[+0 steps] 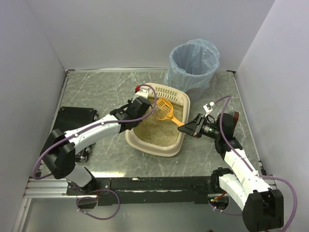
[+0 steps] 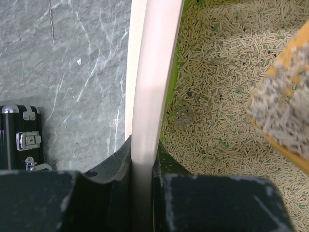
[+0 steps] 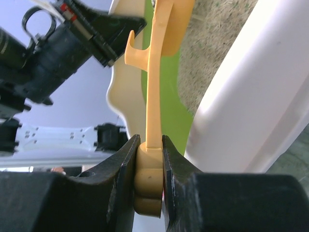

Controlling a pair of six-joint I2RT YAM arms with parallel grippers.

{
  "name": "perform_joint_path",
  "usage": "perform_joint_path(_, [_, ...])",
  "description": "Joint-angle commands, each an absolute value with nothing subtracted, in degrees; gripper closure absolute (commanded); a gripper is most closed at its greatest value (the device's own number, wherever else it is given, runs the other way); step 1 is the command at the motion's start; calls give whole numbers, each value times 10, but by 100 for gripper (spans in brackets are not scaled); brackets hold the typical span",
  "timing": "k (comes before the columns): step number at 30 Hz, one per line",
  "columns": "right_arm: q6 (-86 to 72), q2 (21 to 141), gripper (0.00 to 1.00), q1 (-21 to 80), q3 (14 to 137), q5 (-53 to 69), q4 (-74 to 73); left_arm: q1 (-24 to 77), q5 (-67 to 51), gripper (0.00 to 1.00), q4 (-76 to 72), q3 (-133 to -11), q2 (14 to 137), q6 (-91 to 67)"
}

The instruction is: Clean the litter box

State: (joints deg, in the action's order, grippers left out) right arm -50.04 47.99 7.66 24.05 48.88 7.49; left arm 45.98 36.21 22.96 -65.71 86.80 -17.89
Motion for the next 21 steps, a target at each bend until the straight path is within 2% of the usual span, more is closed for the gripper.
perform_joint_path(1, [-473, 466, 100, 44, 279, 575, 64, 454, 393, 99, 94, -666, 813, -206])
perform_joint_path(5, [-467, 444, 100, 32, 294, 585, 23, 454, 387, 99, 92, -658, 804, -206])
perform_joint_path(9, [-518, 456, 100, 25, 285, 604, 104, 452, 383, 99, 87, -648, 793, -207])
perform_joint_path(12, [-453, 456, 100, 10, 315, 612, 4, 451, 380, 99, 76, -635, 786, -202])
perform_joint_path(13, [-427, 450, 100, 4, 331, 608, -70, 450, 374, 99, 69, -633, 782, -200])
perform_joint_path(15, [-440, 434, 100, 3, 323, 605, -25, 448, 371, 99, 63, -625, 780, -200])
perform_joint_path(16, [-476, 434, 100, 3, 296, 609, 89, 448, 368, 99, 62, -624, 780, -201])
perform_joint_path(17, [-542, 445, 100, 3, 286, 618, 132, 447, 365, 99, 64, -627, 780, -206])
perform_joint_path(19, [-540, 447, 100, 3, 277, 618, 128, 447, 366, 99, 74, -630, 780, -211])
perform_joint_path(21, [-496, 434, 100, -18, 287, 607, 34, 447, 372, 99, 74, -623, 773, -213])
